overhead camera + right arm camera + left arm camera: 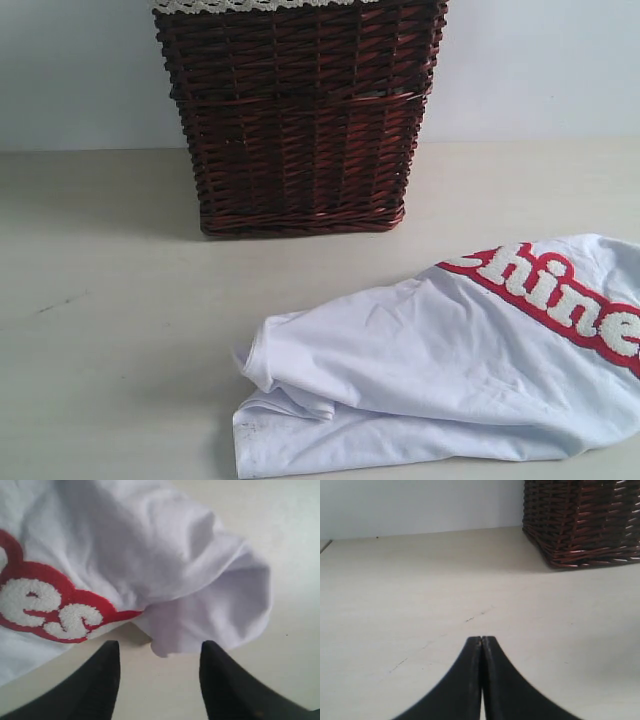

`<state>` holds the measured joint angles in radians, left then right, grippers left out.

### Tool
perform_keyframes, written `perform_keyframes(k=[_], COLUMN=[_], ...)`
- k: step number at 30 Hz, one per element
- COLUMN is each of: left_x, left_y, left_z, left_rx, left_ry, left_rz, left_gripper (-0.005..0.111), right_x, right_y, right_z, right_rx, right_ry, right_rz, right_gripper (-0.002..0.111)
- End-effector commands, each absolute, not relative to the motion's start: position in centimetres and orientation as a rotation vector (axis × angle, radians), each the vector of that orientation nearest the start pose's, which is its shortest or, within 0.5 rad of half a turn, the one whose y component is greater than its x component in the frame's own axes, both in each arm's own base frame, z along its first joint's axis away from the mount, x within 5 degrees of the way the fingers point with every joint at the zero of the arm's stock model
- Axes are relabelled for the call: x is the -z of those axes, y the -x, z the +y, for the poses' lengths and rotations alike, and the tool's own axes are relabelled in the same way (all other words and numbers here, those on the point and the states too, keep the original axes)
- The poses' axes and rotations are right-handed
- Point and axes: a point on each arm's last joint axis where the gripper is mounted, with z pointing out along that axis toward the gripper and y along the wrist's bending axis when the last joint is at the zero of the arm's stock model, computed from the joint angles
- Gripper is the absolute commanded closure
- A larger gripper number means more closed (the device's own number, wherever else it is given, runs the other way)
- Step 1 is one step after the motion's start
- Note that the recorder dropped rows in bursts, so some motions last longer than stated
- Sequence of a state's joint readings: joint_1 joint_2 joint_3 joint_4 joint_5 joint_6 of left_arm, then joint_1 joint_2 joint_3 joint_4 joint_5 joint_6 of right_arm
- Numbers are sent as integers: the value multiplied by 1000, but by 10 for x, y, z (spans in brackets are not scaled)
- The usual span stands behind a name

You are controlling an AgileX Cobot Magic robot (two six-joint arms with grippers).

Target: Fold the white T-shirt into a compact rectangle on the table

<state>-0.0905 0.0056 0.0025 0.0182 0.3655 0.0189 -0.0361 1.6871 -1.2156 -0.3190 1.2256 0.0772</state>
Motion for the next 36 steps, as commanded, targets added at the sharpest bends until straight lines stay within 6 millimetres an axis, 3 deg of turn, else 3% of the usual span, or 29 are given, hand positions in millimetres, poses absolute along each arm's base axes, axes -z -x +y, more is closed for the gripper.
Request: perform_keyframes(k=[1, 8, 12, 16, 22, 25, 28, 32, 34, 36], left_x=[-181, -181, -181, -181, -186, -209, -228, -244, -248, -253], left_y=[-53, -53, -53, -53, -54, -56, -54, -48, -46, -46], left_z=[-4, -4, -4, -4, -3, -6, -2, 2, 2, -4], left_rx=[27, 28, 28, 26, -57, 242, 300, 530, 592, 612], left_ry=[-121, -119, -119, -121, -196, 81, 153, 320, 345, 293], left_rz=[1839, 1839, 1839, 1839, 1778, 1538, 1311, 1096, 1041, 1134], left_gripper=[107, 107, 107, 107, 107, 107, 107, 107, 107, 107], right_x=[-241, -282, -305, -315, -316, -316, -316, -316, -316, -316], right_y=[-313, -329, -328, -327, -327, -327, -327, -327, -327, -327], right_z=[-32, -23, -11, -3, 1, 2, 3, 4, 4, 4], right_rx=[368, 200, -1, -120, -168, -190, -202, -211, -211, -211], right_ry=[-28, -92, -23, 10, 43, 45, 65, 65, 65, 65], right_rz=[3121, 2986, 2878, 2803, 2788, 2783, 2780, 2779, 2779, 2779], right_gripper=[59, 62, 73, 83, 84, 85, 88, 88, 88, 88])
